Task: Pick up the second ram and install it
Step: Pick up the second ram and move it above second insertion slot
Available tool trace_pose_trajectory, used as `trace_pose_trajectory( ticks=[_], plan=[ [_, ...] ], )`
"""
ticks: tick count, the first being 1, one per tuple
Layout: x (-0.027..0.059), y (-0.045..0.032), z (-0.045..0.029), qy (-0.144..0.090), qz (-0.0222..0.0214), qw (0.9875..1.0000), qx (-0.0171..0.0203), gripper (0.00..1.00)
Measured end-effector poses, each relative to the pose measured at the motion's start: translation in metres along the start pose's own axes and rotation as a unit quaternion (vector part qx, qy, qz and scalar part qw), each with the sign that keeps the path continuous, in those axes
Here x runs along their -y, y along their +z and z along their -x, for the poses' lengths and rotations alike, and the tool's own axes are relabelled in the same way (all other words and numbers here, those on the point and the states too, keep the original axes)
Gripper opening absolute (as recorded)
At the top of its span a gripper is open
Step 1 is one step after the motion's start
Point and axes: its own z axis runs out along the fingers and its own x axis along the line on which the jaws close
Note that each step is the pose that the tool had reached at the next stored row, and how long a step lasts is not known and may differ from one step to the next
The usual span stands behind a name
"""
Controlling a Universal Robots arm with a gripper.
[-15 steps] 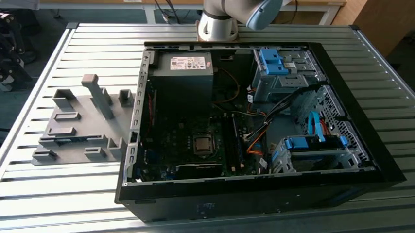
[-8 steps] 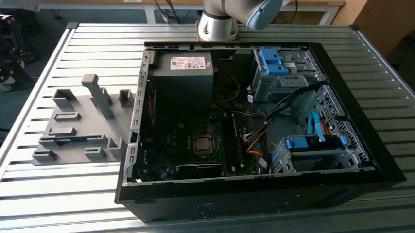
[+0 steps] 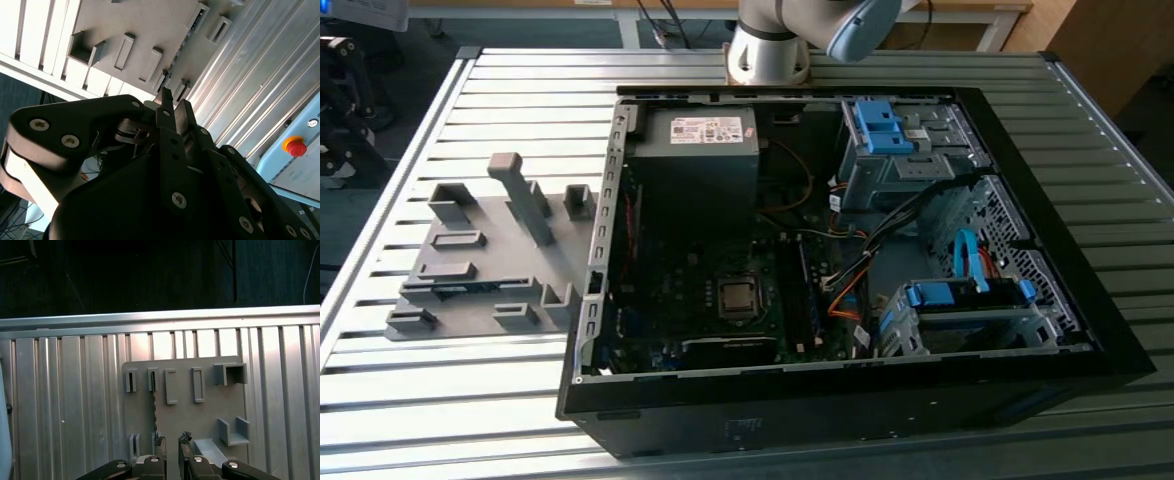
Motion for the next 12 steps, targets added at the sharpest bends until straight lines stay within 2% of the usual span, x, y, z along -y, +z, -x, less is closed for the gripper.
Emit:
trace_pose_trajectory(
  ticks=[12],
  plan=[
    [0.0,0.0023,-0.0001,0.0,0.0,1.0,0.0,0.25]
  ],
)
